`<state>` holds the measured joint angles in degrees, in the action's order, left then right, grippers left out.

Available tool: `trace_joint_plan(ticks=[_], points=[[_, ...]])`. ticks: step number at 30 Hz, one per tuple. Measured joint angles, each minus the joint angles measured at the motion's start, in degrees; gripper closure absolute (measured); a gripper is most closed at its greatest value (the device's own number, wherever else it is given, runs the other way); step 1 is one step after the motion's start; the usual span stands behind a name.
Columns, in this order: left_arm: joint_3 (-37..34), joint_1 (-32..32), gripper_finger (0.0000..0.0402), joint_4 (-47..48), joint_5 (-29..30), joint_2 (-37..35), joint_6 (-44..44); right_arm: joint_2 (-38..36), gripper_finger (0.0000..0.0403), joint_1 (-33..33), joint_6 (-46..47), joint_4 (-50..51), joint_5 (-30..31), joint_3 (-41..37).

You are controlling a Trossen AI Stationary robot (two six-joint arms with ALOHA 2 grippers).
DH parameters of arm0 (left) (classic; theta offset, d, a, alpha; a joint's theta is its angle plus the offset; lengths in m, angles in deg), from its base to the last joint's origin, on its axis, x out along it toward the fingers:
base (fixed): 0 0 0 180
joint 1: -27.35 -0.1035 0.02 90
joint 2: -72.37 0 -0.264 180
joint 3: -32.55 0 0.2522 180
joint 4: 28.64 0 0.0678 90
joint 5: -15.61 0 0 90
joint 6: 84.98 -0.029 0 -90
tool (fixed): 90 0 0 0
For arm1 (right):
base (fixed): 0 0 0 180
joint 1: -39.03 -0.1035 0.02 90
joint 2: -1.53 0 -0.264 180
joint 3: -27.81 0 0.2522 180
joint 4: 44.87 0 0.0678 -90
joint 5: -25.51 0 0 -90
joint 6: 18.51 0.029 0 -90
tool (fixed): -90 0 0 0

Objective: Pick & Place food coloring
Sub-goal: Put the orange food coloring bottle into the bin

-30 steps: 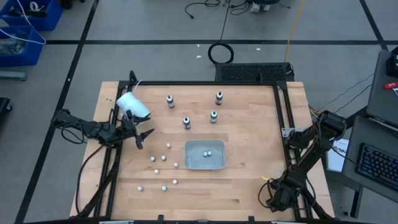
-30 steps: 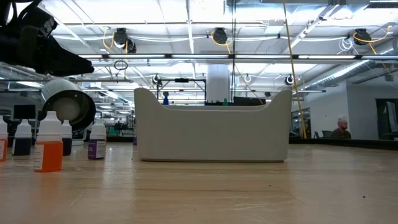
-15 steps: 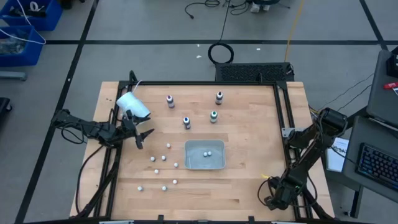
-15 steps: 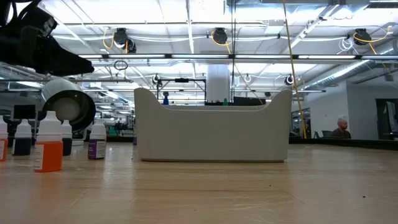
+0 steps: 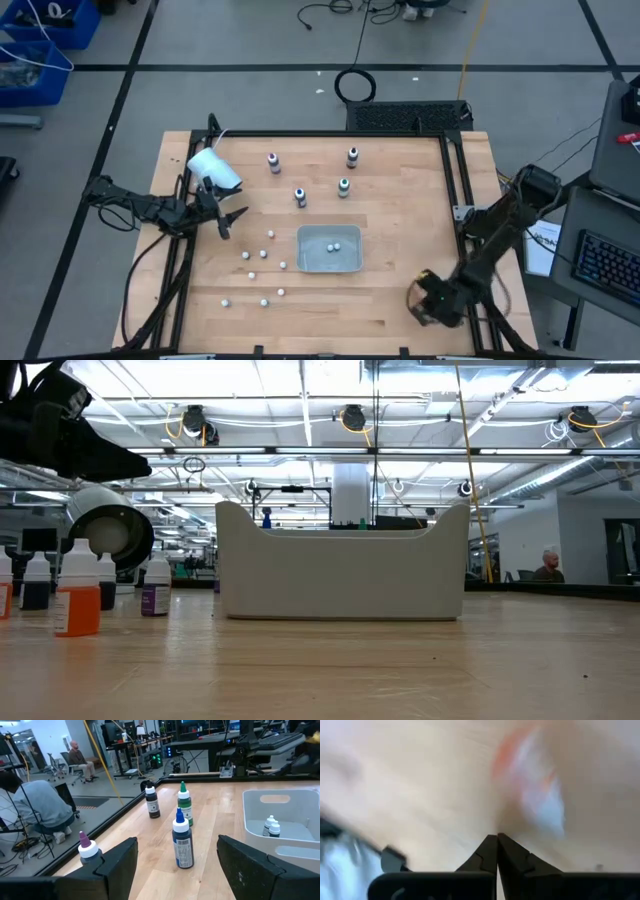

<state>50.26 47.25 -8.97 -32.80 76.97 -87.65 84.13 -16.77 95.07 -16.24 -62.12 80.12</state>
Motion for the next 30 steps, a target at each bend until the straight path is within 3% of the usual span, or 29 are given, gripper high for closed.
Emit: trace_joint_plan(ticks=[3, 7, 11, 14, 17, 23, 26, 30], points=[[0.0, 0.0, 0.0128, 0.0, -0.5, 0.0, -0.2, -5.0, 0.0402, 1.8, -5.4, -0.8, 9.0, 0.4], [0.0, 0.0, 0.0128, -0.1, -0.6, 0.0, -0.1, -9.9, 0.0402, 4.1, -13.8, 4.8, 15.9, 0.0], [0.0, 0.0, 0.0128, -0.1, -0.6, 0.5, 0.0, -13.8, 0.0402, 7.6, -29.6, 4.1, 26.4, 0.3], [-0.1, 0.0, 0.0128, 0.0, -0.6, 0.7, 0.0, -15.1, 0.0402, 11.7, -42.1, 2.2, 30.7, 0.2], [0.0, 0.0, 0.0128, -0.2, -0.6, 0.7, 0.0, -15.3, 0.0402, 16.5, -56.3, 0.1, 28.3, 0.3], [0.0, 0.0, 0.0128, -0.2, -0.6, 0.7, 0.2, -15.4, 0.0372, 29.3, -76.4, -5.2, 12.2, 0.3], [0.0, 0.0, 0.0128, -0.2, -0.6, 0.7, 0.4, -15.4, 0.0324, 36.8, -80.6, 2.4, 3.3, 0.3], [0.0, 0.0, 0.0128, -0.2, -0.6, 0.7, 0.5, -15.3, 0.0255, 46.8, -87.5, 19.4, 0.7, 0.3]])
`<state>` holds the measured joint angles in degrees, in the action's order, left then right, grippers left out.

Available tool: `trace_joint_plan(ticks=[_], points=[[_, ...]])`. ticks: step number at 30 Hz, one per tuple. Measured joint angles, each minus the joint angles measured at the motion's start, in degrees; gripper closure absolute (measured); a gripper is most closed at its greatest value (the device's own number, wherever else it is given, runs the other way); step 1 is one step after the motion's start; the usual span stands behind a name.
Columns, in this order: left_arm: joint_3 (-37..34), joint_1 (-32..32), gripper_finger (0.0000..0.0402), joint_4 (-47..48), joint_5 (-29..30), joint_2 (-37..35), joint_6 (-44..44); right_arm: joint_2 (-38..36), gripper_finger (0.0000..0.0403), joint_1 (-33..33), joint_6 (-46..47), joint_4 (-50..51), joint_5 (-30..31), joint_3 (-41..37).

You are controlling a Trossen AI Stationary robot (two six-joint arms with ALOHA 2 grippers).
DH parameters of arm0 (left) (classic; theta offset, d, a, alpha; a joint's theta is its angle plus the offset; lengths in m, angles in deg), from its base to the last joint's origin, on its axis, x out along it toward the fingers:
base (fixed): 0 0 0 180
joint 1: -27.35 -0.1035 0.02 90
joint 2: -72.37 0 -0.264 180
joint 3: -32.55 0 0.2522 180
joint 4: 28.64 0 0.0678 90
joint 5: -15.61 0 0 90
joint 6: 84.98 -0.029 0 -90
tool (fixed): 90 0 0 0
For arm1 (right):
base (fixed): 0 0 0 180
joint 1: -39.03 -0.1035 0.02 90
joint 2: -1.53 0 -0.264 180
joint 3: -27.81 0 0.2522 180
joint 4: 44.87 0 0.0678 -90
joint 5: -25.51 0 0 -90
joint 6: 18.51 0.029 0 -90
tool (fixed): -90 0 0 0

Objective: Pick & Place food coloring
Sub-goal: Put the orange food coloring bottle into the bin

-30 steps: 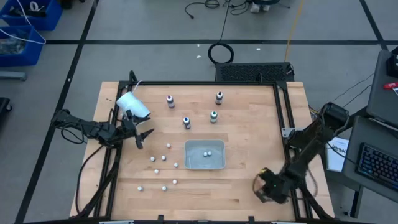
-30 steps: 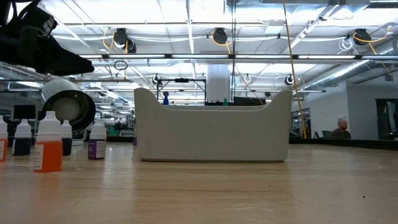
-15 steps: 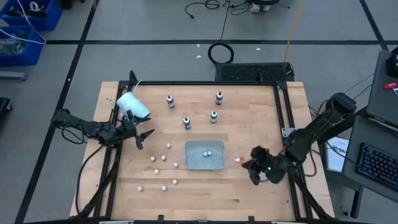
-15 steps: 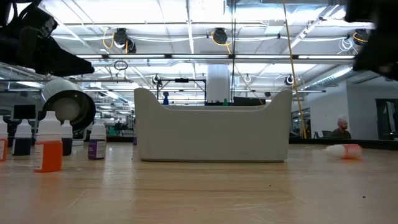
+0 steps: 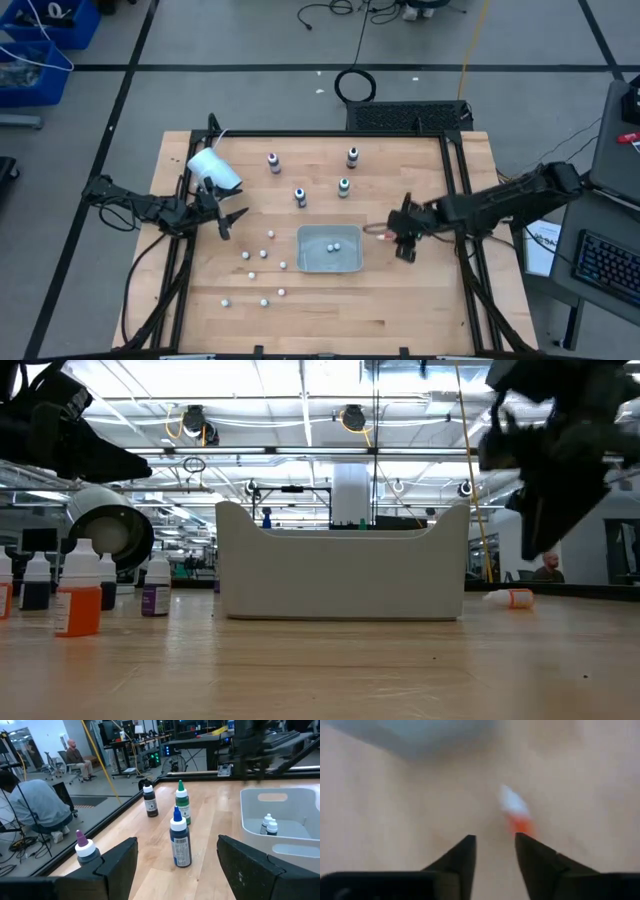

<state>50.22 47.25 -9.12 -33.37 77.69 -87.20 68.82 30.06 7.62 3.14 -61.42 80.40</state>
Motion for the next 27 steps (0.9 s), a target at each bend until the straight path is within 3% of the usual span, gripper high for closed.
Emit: trace_joint_plan(ticks=[6, 20, 27], points=[[0.0, 0.0, 0.0128, 0.0, 0.0, 0.0, -0.2, 1.1, 0.0213, 8.3, -10.9, -3.8, -1.8, 0.1], [0.0, 0.0, 0.0128, 0.6, 0.1, 0.0, -0.1, 17.3, 0.023, 9.5, -18.0, -11.6, -6.1, 0.3], [0.0, 0.0, 0.0128, 0.6, 0.0, 0.0, 0.1, 18.2, 0.0247, 9.4, -17.5, -10.6, -5.9, 0.3]])
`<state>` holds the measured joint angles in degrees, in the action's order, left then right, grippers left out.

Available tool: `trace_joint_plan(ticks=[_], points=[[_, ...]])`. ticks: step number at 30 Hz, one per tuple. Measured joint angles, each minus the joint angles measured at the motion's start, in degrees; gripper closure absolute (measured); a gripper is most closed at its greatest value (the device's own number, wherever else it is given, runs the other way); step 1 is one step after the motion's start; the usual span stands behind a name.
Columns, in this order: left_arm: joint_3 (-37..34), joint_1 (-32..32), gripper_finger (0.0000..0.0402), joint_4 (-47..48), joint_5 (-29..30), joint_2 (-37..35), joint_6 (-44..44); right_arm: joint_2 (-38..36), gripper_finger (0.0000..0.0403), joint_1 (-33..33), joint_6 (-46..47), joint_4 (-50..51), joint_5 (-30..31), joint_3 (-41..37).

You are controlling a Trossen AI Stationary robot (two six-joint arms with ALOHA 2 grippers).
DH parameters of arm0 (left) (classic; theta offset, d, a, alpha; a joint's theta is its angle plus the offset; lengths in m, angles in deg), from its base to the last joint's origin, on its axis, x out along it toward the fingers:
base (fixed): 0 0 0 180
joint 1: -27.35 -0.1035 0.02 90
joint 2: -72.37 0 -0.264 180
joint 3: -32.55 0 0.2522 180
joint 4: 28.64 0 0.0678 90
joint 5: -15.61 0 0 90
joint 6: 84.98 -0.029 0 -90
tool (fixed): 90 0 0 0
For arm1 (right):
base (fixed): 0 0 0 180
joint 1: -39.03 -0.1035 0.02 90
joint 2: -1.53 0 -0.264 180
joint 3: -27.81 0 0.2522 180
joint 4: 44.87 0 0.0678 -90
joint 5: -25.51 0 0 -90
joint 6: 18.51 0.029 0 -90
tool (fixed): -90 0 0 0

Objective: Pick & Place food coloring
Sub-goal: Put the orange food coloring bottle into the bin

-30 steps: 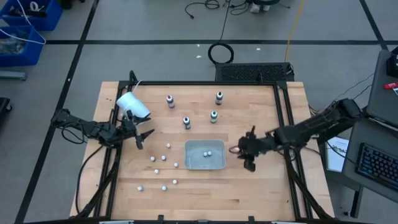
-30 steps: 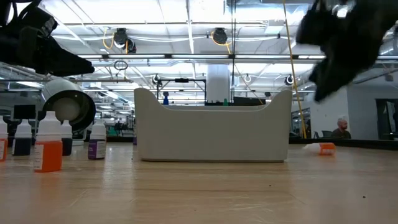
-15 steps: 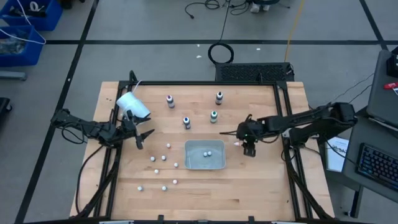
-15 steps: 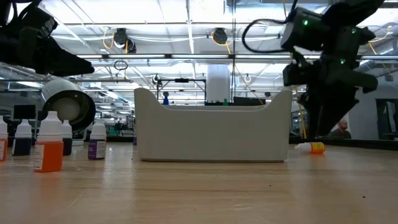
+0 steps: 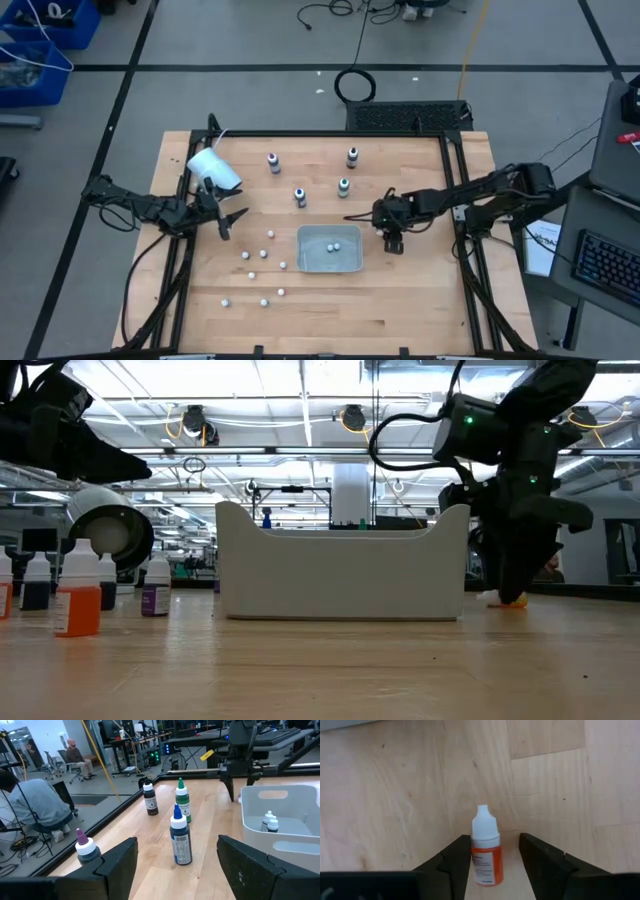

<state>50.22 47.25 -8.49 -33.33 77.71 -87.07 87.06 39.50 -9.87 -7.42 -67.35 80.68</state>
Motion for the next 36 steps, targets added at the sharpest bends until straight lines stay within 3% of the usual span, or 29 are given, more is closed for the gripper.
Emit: trace_joint_plan(ticks=[5, 18, 36], points=[[0.0, 0.0, 0.0128, 0.3, 0.0, 0.2, 1.1, -2.5, 0.0262, -0.5, 2.7, 1.8, 0.1, -0.1], [0.0, 0.0, 0.0128, 0.3, 0.0, 0.3, 1.1, -2.8, 0.0257, -2.1, 5.6, 2.5, -1.5, -0.1], [0.0, 0.0, 0.0128, 0.2, 0.0, 0.3, 1.3, -0.9, 0.033, -2.1, 4.3, 4.1, -1.5, -0.2]])
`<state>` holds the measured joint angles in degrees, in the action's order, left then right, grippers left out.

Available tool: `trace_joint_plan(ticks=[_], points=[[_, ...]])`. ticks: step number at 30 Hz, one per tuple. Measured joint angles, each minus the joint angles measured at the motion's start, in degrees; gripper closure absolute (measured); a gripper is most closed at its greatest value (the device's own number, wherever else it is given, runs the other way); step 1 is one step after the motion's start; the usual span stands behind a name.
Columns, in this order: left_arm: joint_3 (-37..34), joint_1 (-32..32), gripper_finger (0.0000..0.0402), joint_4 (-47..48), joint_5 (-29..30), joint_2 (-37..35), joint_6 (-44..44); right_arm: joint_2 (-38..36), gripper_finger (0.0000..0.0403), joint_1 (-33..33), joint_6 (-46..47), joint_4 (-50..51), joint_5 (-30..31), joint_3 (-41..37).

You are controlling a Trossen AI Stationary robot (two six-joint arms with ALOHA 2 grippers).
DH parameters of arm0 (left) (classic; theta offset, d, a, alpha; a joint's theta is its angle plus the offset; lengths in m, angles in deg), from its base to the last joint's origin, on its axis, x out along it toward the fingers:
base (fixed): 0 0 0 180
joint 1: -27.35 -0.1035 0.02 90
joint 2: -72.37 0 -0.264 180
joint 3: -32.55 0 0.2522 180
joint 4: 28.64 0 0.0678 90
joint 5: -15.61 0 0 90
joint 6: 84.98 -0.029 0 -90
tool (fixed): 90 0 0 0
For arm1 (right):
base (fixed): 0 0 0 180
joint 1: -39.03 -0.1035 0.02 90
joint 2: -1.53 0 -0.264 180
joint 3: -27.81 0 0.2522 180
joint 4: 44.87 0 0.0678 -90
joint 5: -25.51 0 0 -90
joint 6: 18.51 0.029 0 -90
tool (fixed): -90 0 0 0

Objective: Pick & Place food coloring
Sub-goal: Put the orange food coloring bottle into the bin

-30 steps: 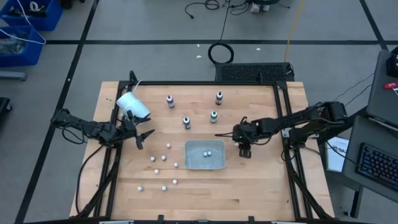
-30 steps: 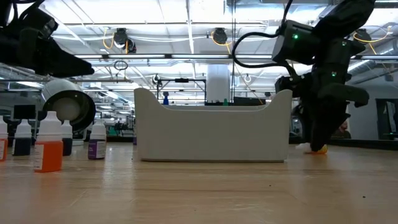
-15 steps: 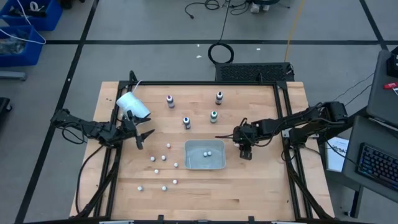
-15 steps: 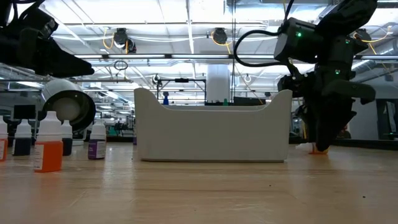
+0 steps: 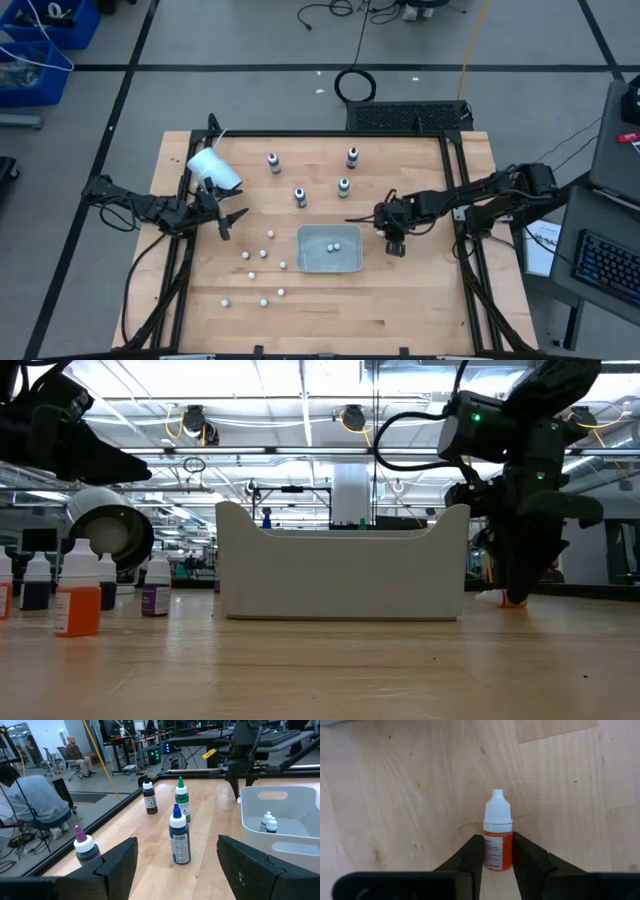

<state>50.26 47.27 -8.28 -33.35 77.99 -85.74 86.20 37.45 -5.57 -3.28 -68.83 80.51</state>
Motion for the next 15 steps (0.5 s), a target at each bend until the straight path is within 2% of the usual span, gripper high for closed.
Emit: trace_joint_plan(ticks=[9, 15], points=[[0.0, 0.0, 0.0128, -0.3, 0.0, 0.0, 0.2, 1.0, 0.0357, 0.0, 0.1, -1.1, 0.1, 0.0], [0.0, 0.0, 0.0128, -0.9, 0.0, 0.0, 0.0, -3.3, 0.0358, 0.0, 1.3, -1.5, 0.9, 0.8]])
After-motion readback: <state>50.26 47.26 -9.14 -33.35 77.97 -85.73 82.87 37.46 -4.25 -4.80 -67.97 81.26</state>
